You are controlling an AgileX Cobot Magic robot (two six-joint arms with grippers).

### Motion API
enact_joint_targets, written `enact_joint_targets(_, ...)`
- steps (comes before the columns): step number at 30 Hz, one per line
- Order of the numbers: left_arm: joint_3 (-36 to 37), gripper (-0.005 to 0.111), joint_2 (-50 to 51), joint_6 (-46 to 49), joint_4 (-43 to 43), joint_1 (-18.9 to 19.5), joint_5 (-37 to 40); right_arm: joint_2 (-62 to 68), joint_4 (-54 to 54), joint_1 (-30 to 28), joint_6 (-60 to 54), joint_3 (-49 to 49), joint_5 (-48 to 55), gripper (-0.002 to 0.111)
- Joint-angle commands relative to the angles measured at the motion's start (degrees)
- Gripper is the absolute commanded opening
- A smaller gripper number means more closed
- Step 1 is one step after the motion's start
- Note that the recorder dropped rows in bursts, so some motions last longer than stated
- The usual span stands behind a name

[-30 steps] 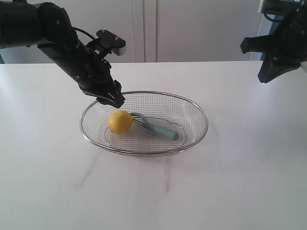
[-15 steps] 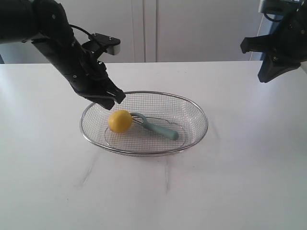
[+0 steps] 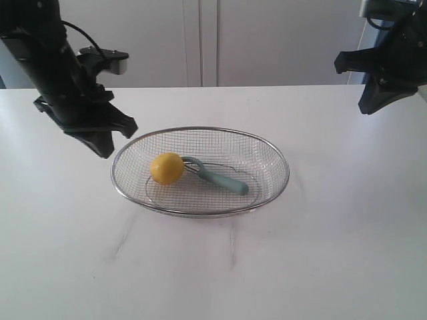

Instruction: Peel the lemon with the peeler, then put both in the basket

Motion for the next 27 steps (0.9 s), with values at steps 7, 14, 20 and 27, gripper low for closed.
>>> enact_joint_targets(7,-0.21,0.0,-3.5,-0.82,-0.02,8.8,4.93,-0.69,-0.15,-0.52,0.22,0.03,-1.56,0.0)
enact_joint_targets(14,-0.21,0.0,-4.46,-0.09,0.12,9.31,6.48,-0.69,-0.15,-0.52,0.22,0.03,-1.78,0.0)
enact_joint_targets(20,1.49,0.0,-4.71,1.64,0.12,9.31,2.23,-0.69,-0.15,-0.52,0.22,0.03,-2.44,0.0)
enact_joint_targets(27,5.92,0.0,-4.71,1.53,0.6,9.31,0.44,-0.69,-0.15,-0.52,0.22,0.03,-2.81,0.0)
